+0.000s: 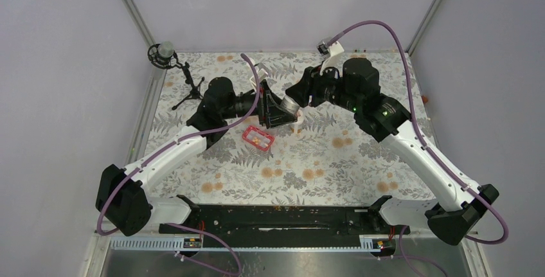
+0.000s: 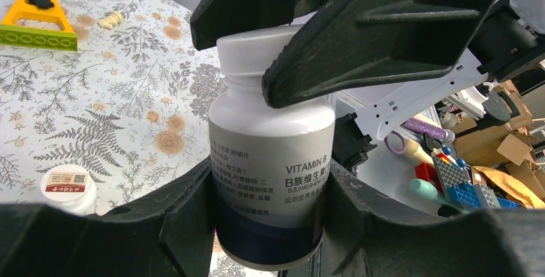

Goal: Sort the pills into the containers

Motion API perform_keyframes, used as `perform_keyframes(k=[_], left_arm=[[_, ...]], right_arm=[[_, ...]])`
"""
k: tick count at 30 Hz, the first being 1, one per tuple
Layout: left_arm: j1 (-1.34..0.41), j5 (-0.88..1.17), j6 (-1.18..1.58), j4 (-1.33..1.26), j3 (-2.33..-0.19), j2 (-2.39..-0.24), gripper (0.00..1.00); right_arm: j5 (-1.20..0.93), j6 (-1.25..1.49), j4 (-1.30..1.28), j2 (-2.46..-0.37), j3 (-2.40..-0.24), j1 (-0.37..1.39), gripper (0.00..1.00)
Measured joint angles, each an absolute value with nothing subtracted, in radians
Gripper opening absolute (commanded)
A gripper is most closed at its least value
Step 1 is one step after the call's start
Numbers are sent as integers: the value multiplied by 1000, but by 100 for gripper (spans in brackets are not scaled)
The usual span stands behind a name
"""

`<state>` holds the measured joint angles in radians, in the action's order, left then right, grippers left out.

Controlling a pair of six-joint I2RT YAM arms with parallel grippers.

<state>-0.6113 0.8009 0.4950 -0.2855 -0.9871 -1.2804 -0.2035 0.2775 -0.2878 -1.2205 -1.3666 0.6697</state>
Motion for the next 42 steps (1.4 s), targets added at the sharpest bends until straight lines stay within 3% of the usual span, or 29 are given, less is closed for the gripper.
perform_keyframes(k=[10,18,30,42], left_arm=[[-616,807,495,-299,-990,-1280,0],[-614,776,467,-370,-970,-1248,0],[-612,775,414,-472,-896,-1191,0],[-612,791,395,-489,-880,-1181,0]], right_arm=[[-233,281,-401,-1234,-1428,679,66],[-280,363,-523,-1254,-1517,690,87],[-405,477,-536,-1270,-1539,636,92],[-537,514,-510,-1269,-1539,566,88]])
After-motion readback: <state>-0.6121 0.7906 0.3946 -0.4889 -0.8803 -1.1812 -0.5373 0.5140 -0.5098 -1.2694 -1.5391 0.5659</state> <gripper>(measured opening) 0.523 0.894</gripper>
